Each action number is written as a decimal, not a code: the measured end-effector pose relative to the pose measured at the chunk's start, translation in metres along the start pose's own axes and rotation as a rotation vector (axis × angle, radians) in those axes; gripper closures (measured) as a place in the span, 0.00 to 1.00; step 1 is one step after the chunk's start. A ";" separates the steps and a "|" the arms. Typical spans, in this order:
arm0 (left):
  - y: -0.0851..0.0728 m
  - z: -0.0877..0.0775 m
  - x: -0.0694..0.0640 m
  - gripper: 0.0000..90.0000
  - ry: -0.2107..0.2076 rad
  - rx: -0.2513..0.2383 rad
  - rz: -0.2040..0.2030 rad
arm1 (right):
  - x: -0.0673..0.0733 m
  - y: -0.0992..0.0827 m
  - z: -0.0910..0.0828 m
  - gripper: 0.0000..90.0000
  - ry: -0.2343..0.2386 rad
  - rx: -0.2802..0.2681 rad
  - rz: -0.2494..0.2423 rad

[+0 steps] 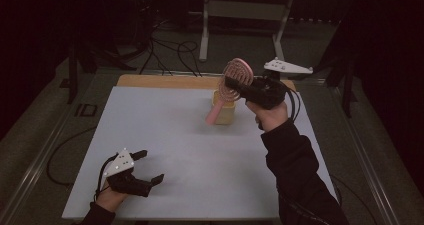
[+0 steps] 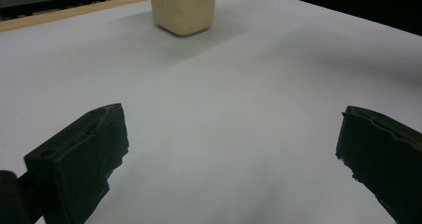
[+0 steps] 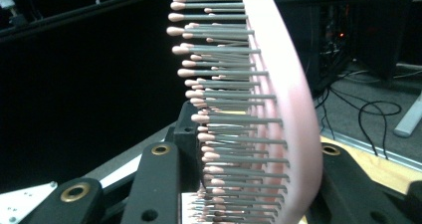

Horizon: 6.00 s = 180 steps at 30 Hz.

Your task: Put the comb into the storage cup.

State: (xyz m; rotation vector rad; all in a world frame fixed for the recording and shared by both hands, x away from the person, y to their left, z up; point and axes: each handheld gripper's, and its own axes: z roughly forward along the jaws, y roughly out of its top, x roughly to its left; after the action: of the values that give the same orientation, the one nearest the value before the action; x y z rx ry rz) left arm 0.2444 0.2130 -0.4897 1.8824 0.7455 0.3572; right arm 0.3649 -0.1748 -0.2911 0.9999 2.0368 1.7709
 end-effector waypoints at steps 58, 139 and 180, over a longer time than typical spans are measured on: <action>-0.004 0.001 -0.003 0.00 -0.023 0.003 0.013 | -0.072 0.003 0.035 0.71 -0.223 -0.074 -0.025; -0.007 0.002 -0.005 0.00 -0.050 0.010 0.032 | -0.113 -0.078 0.090 0.71 -0.243 0.138 0.132; -0.007 0.004 -0.005 0.00 -0.054 0.016 0.033 | -0.129 -0.084 0.067 0.23 -0.264 0.160 0.140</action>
State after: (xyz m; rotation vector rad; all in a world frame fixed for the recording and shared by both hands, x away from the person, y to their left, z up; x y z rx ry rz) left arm 0.2402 0.2090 -0.4970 1.9137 0.6834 0.3206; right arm 0.4718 -0.2082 -0.4152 1.3750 2.0058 1.4615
